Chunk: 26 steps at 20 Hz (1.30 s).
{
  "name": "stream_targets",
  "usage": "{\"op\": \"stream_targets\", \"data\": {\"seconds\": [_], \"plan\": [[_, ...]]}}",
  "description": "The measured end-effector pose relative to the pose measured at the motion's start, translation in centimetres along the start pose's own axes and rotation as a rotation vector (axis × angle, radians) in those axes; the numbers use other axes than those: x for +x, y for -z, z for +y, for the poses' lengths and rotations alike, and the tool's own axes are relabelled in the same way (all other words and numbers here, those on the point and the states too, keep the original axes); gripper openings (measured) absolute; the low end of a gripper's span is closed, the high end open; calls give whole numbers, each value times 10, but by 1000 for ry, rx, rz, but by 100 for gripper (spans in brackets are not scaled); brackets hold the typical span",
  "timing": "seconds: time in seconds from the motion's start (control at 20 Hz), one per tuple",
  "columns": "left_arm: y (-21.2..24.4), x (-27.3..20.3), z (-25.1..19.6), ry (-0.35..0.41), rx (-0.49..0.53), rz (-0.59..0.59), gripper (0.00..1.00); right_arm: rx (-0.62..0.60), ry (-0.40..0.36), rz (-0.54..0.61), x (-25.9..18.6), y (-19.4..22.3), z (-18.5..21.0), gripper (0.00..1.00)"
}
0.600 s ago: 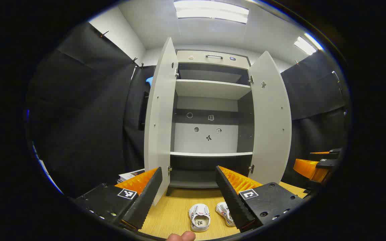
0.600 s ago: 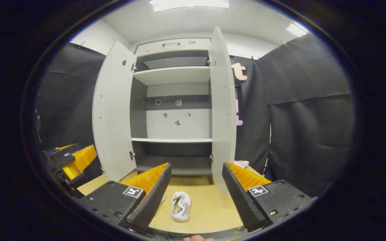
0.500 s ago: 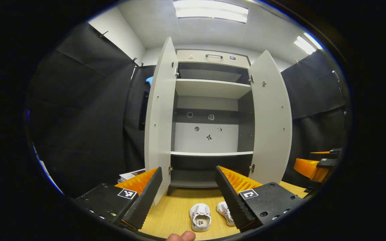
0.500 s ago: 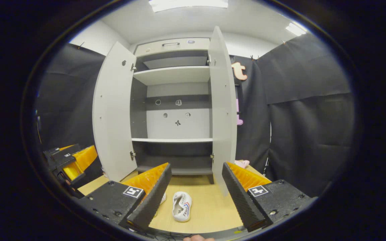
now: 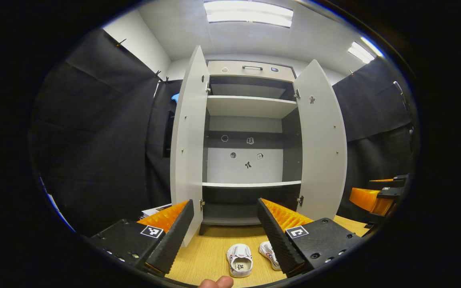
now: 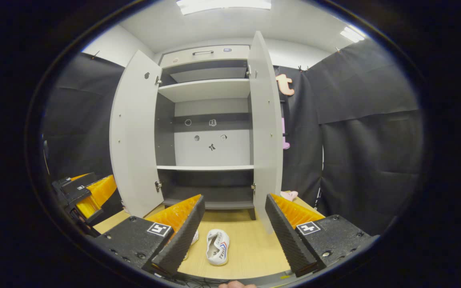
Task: Grab one shoe with the right hand and put it into the shoe cabinet, grab the other shoe with the left hand and put it into the shoe cabinet; then close the right door with the right hand and the left door with the left hand.
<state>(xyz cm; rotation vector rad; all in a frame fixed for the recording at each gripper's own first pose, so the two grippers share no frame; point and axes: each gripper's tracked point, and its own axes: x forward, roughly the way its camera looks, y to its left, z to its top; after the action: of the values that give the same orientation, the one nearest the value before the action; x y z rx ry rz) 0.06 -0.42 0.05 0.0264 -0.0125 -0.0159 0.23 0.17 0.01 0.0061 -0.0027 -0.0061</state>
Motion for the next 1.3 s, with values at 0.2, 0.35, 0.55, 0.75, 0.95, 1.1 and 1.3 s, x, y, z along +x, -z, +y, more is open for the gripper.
{"op": "stream_targets", "data": {"seconds": [0.2, 0.35, 0.55, 0.75, 0.95, 1.1, 1.3], "plan": [[-2, 1, -2, 2, 7, -4, 95, 1, -2, 0, 0, 0, 0, 99], [-1, 2, -1, -2, 5, -3, 95, 2, 0, 5, 1, 3, 0, 99], [-2, 1, 1, -8, 4, -8, 95, 8, -10, 27, 7, 10, 4, 99], [-1, 1, 6, -17, 12, -7, 95, 9, -40, 83, 22, 33, 20, 99], [2, -3, 12, -31, 13, 2, 95, 3, -85, 179, 39, 76, 37, 99], [7, -6, 20, -49, 15, 13, 95, -5, -108, 254, 55, 112, 49, 94], [12, -10, 35, -81, 21, 31, 95, 13, -151, 379, 78, 166, 69, 99]]}}
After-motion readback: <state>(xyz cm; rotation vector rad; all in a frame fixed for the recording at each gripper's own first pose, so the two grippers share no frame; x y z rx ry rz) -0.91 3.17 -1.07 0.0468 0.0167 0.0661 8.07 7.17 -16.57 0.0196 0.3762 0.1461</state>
